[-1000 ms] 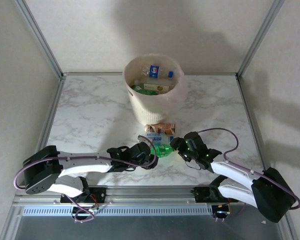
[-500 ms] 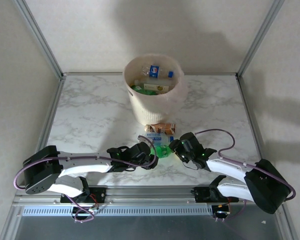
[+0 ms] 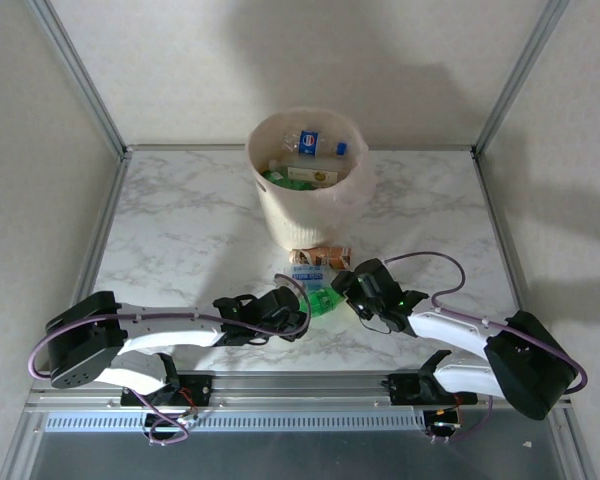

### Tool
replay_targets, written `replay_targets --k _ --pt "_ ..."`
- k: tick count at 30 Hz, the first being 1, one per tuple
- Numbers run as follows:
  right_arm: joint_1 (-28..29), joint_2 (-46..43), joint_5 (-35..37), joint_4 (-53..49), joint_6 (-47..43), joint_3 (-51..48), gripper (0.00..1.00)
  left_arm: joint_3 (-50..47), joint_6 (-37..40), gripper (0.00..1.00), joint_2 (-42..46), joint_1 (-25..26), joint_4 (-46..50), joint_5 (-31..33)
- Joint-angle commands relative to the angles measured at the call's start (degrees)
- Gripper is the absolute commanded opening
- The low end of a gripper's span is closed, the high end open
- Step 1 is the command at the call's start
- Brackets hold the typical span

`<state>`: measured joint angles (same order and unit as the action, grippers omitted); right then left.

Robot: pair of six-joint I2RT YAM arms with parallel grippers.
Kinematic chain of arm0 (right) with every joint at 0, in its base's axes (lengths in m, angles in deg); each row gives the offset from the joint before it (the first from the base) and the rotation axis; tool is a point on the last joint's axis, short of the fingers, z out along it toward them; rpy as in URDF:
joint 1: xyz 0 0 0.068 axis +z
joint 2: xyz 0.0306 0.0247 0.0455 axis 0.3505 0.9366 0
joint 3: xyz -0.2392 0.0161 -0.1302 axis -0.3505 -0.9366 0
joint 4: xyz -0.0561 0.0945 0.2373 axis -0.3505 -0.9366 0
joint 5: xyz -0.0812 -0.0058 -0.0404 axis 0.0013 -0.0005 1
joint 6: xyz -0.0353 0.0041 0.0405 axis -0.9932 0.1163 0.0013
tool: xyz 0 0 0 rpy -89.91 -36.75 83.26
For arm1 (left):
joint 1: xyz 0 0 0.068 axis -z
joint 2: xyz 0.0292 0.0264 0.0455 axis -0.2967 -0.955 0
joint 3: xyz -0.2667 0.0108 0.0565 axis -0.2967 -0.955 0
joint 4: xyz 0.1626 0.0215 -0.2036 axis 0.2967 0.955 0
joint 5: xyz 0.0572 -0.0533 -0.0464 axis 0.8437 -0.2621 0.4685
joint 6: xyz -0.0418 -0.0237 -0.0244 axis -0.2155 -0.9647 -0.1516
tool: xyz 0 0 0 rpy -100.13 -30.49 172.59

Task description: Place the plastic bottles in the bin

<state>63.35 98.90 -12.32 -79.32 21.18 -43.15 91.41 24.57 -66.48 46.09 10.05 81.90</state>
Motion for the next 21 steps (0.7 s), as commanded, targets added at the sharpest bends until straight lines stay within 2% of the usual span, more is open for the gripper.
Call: replay_targets --k 1,4,7,21 --pt "1.0 0.0 1.8 -1.1 1.2 1.3 0.65 -0.7 -0.4 0.41 0.0 -0.5 -0.3 0.1" --pt "0.9 0.5 2.2 -1.4 1.3 1.6 0.71 -0.8 -0.6 0.38 -0.8 -0.6 -0.1 0.5" --pt "0.9 1.5 2.9 -2.4 1.1 2.5 0.7 -0.8 -0.5 0.36 -1.4 -0.6 -0.1 0.3" --pt "1.5 5.6 2.8 -1.6 0.3 5.6 0.35 -1.5 0.2 0.34 -1.5 -0.6 -0.9 -0.6"
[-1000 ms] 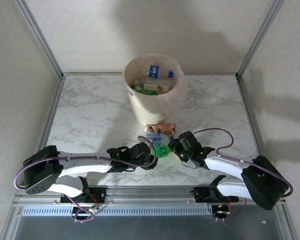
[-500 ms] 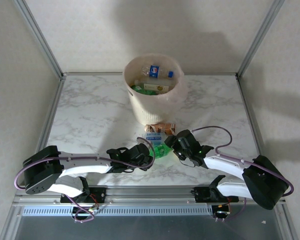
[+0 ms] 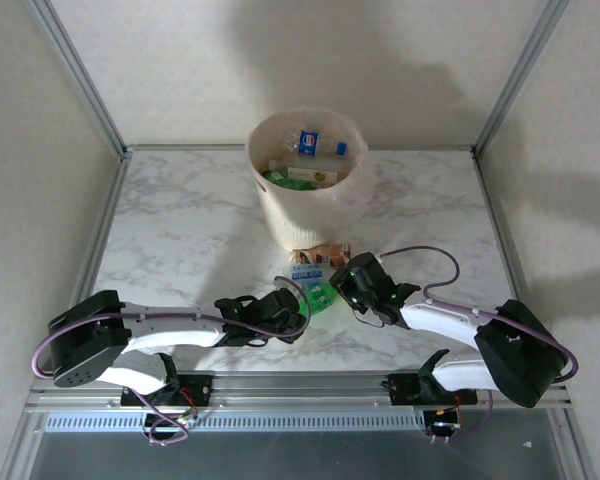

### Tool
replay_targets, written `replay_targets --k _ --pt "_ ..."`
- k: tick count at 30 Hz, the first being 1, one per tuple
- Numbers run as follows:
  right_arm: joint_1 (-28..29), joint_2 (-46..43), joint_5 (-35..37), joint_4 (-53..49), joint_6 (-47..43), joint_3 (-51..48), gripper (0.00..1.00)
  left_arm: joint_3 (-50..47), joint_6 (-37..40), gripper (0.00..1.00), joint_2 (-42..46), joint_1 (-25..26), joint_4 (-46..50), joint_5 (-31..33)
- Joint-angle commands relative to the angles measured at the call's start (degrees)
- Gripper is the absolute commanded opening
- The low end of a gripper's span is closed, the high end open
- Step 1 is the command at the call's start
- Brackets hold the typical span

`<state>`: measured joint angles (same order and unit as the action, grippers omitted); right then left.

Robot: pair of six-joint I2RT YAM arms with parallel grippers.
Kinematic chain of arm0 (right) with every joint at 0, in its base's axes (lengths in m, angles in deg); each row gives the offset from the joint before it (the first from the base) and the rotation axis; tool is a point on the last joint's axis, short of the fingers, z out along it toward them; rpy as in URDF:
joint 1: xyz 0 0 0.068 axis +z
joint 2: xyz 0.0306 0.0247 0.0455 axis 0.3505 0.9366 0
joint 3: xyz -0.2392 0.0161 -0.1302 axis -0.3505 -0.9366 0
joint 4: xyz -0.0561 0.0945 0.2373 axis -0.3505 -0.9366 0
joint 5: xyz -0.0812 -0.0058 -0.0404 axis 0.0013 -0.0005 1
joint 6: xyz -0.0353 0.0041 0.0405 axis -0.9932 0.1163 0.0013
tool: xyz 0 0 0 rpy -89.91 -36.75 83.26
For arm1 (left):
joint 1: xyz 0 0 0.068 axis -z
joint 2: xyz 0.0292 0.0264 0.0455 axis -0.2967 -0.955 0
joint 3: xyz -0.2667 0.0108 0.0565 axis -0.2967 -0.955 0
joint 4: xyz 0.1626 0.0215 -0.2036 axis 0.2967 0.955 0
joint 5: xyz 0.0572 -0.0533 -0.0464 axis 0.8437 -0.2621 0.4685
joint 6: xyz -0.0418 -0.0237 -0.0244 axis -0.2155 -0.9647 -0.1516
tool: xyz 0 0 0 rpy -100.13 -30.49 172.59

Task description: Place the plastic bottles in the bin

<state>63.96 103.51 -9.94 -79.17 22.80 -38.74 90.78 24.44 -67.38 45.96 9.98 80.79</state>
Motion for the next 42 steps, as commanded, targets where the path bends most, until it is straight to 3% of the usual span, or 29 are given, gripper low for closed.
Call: replay_targets --k 1,6,12,16,21,26,34,42 --pt "0.9 1.0 0.6 -2.0 -1.4 1.4 0.32 -0.9 0.3 0.34 -0.6 -0.5 -0.8 0.6" --pt "1.3 0.4 1.2 -3.1 -1.8 1.7 0.27 -0.9 0.3 0.37 0.0 -0.6 -0.4 0.8" --pt "2.7 -3.8 3.9 -7.9 -4.3 3.1 0.22 2.7 -1.8 0.71 6.8 -0.6 4.6 5.4" --pt "3.9 -10.0 5.1 -11.3 -8.2 4.7 0.21 5.8 -3.8 0.83 15.0 -1.1 10.0 13.3" --pt "5.5 -17.4 7.7 -18.9 -15.3 12.9 0.21 6.1 -6.6 0.83 23.5 -5.0 14.2 20.8" --pt "5.5 -19.3 9.9 -24.1 -22.7 26.8 0.22 3.0 -6.2 0.82 26.6 -8.9 12.7 19.5" --pt "3.6 -10.1 16.8 -24.0 -32.7 52.4 0.27 -0.5 -6.9 0.79 25.3 -9.9 9.8 18.4" --pt "-7.0 5.3 11.8 -20.6 -35.0 67.9 0.27 -3.0 -7.9 0.78 25.9 -10.0 8.6 17.8"
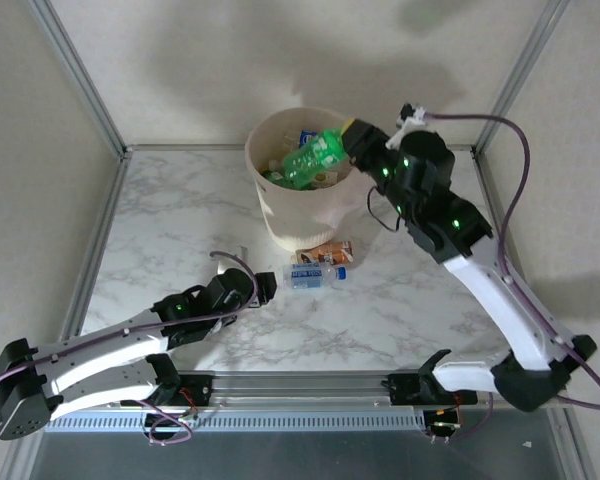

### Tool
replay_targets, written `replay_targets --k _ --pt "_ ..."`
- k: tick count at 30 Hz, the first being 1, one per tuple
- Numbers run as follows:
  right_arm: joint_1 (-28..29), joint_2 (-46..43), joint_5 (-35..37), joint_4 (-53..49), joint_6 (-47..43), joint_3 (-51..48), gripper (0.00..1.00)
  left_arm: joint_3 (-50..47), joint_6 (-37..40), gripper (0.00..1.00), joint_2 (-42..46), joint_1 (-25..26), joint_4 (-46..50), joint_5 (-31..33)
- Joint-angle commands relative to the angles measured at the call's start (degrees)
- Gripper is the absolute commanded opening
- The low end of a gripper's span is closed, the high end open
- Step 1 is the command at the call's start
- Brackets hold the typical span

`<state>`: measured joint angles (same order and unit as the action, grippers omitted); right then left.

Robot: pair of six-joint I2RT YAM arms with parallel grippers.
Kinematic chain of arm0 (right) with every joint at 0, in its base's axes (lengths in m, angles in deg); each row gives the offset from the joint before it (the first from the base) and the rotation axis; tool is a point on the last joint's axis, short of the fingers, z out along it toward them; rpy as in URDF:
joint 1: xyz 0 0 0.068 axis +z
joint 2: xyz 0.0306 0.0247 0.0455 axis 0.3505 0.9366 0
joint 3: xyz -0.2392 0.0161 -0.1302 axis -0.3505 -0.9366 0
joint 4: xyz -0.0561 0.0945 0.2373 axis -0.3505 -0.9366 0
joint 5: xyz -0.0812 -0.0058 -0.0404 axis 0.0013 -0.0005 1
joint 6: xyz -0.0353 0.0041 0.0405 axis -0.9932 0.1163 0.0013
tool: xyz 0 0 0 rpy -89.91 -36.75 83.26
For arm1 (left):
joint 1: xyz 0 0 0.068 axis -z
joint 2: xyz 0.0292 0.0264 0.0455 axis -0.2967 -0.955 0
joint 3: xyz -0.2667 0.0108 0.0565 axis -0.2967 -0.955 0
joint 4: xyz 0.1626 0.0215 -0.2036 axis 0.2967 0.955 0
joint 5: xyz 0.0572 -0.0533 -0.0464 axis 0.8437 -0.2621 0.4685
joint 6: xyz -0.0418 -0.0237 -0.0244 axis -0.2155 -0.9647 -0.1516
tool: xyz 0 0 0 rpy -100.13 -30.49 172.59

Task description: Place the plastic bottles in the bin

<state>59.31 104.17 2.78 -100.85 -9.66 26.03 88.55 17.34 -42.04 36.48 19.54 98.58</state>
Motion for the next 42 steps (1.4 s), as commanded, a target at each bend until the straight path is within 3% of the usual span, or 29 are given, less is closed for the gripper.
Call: replay_targets --k 1,11,17,21,27,35,42 --pt "-3.1 6.0 -1.6 1.7 -2.4 4.0 0.27 -0.8 -0.7 0.78 0.4 -0.5 -1.0 0.1" --pt "-7.8 15.8 -10.2 8.8 2.0 4.7 0.29 -0.9 0.7 0.78 -3.3 -0.5 -3.2 -0.3" --pt "-7.7 16.6 -14.0 11.5 3.0 1.6 0.63 -0.1 1.6 0.88 -6.0 -0.6 -4.9 -0.4" --pt "-7.9 14.5 -12.8 11.0 2.4 -0.2 0.71 1.5 2.9 0.89 -8.2 -0.7 -5.6 -0.5" --pt "-8.2 6.3 -9.9 7.8 1.4 -5.6 0.7 4.7 7.8 0.93 -14.9 -0.9 -7.9 -1.8" --pt "-8.2 -11.4 -11.2 4.4 2.3 -23.0 0.69 6.7 14.6 0.97 -24.1 -1.4 -14.6 -4.8" --pt "-8.2 -24.9 -11.2 -1.7 3.5 -34.4 0.7 6.2 20.9 1.0 -28.8 -5.4 -19.5 -12.4"
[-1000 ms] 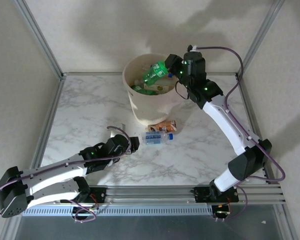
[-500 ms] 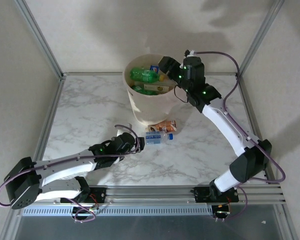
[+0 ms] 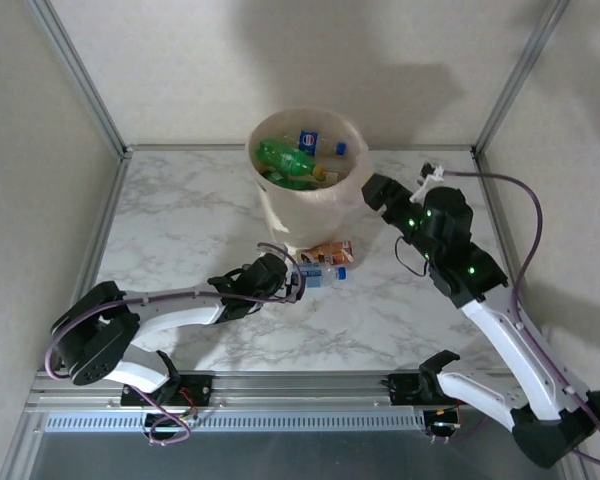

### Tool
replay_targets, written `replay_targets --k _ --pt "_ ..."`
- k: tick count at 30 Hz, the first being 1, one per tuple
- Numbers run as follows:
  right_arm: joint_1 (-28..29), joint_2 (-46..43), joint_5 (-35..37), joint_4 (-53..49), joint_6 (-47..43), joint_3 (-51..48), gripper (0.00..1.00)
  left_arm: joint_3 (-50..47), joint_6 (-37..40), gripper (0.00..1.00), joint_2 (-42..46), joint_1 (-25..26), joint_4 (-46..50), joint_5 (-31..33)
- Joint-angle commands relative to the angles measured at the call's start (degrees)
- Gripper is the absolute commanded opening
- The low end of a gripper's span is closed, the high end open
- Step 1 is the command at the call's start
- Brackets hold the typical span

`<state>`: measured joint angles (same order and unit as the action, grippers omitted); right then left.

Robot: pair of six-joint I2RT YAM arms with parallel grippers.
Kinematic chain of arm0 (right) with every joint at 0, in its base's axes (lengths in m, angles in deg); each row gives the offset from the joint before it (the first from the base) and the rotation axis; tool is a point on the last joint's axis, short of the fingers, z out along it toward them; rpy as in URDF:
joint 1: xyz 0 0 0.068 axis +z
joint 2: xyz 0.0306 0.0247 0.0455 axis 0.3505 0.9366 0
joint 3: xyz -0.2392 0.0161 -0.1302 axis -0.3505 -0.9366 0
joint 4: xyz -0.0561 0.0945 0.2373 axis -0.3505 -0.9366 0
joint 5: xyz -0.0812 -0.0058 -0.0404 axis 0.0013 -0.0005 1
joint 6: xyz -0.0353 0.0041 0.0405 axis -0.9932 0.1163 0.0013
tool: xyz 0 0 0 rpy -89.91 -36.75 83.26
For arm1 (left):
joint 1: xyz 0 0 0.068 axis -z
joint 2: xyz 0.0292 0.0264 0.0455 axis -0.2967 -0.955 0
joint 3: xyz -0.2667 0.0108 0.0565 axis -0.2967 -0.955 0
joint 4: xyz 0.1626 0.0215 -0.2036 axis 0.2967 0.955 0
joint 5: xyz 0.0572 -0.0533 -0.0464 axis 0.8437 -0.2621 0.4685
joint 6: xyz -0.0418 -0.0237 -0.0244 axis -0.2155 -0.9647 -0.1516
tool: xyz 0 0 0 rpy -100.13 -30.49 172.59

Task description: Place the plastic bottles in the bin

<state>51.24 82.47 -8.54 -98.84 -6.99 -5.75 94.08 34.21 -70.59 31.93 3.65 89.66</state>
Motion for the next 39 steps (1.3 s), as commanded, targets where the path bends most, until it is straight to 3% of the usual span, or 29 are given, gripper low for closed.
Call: replay_targets --k 1,7,10,17,23,27,33,36,37,39 --pt "-0.1 -4.6 0.6 -5.1 1.0 -3.5 0.7 0.6 4.2 1.0 -0.5 -1.2 -3.9 -4.9" --pt "-0.1 -8.9 2.1 -9.1 1.7 -6.8 0.7 0.3 2.2 0.98 -3.7 -0.5 -6.1 -12.3" --pt "-0.1 -9.3 3.1 -10.3 2.7 -8.5 0.7 0.8 1.9 0.92 -5.6 1.4 -5.7 -14.9" --pt "-0.1 -7.0 5.8 -15.2 7.6 -12.9 0.69 3.8 1.2 0.87 -6.6 8.1 -2.4 -15.1" --pt "-0.2 -4.5 5.5 -16.0 10.2 -17.1 0.69 5.9 -0.1 0.86 -6.6 12.2 -2.8 -21.6" --pt "-0.1 -1.4 3.9 -15.2 12.1 -20.0 0.75 5.3 -1.5 0.88 -4.0 13.2 -4.4 -25.3" --pt "4.0 4.7 3.2 -10.5 13.3 -22.8 0.83 1.2 -5.5 0.92 11.2 10.5 0.2 -19.8" --pt "7.7 10.4 4.5 -9.2 13.3 -20.9 0.84 -0.7 -9.5 0.95 19.6 7.3 6.3 -11.0" --pt "8.7 12.5 4.9 -8.8 13.4 -20.1 0.93 -1.1 -11.4 0.95 22.0 6.2 9.0 -6.7" --pt "12.4 16.2 6.3 -8.1 13.9 -18.4 0.98 -2.0 -14.1 0.95 25.2 3.5 13.4 -1.0"
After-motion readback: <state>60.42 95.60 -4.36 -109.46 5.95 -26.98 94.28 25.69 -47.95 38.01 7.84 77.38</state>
